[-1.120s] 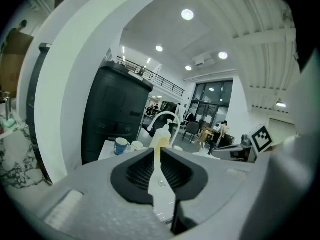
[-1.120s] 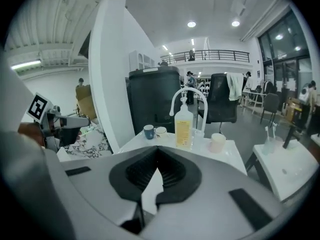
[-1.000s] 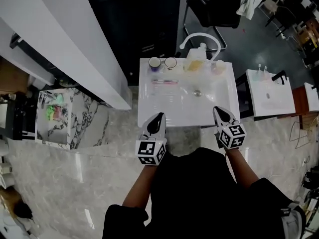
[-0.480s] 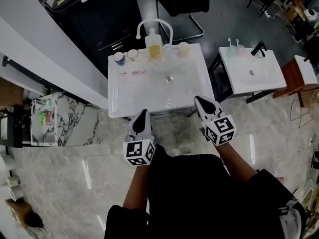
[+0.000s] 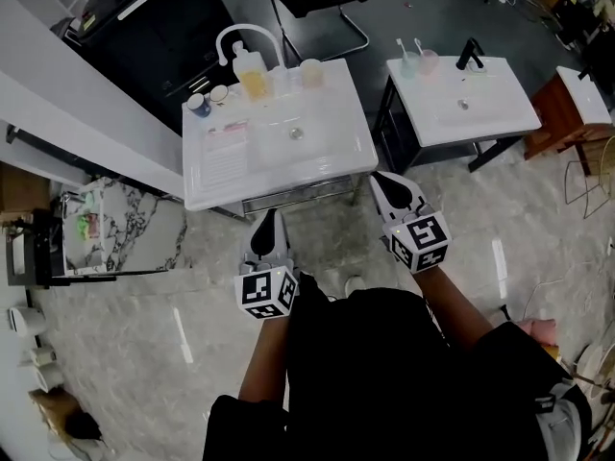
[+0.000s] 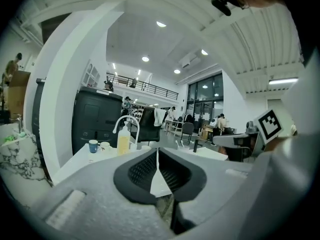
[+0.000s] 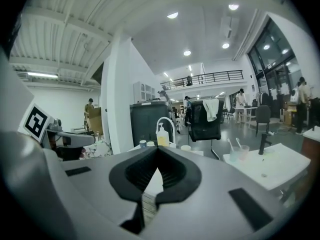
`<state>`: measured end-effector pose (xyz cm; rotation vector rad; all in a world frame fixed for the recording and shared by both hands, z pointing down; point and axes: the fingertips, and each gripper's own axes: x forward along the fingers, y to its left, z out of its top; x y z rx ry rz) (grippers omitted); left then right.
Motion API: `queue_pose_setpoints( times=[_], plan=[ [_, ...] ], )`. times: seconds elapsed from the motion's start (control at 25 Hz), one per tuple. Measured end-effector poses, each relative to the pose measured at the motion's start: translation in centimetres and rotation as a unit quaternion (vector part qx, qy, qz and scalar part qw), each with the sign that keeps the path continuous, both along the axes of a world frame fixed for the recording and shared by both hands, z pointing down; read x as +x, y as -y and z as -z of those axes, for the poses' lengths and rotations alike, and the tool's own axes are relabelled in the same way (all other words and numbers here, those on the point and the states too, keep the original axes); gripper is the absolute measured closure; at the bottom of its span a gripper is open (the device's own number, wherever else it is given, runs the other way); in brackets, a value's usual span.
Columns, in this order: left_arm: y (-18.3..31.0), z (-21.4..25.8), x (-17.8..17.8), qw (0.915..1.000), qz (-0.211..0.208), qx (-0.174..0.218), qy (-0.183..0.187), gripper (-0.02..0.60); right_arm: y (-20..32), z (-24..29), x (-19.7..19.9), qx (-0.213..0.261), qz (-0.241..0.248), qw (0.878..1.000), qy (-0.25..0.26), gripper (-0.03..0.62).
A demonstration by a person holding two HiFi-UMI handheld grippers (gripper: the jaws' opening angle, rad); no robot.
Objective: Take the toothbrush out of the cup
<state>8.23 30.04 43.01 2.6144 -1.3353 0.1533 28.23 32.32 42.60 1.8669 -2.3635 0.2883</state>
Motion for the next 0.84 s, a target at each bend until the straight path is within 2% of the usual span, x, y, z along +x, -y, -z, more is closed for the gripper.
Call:
queue_pose_setpoints(
  times=[0.4, 0.84],
  plan=[
    [-3.2, -0.1, 1.1, 0.9999, -0.014, 0.001, 0.001, 0.557, -3.3, 0.6, 0.7, 0.007, -0.004, 1.000, -0.005, 0.594],
    [-2.9, -0.8, -1.4, 0.9999, 0.001, -0.011, -0.001, 0.555, -2.6, 0.6, -1.8, 0.005, 0.009, 1.000, -0.006, 0.594]
  ],
)
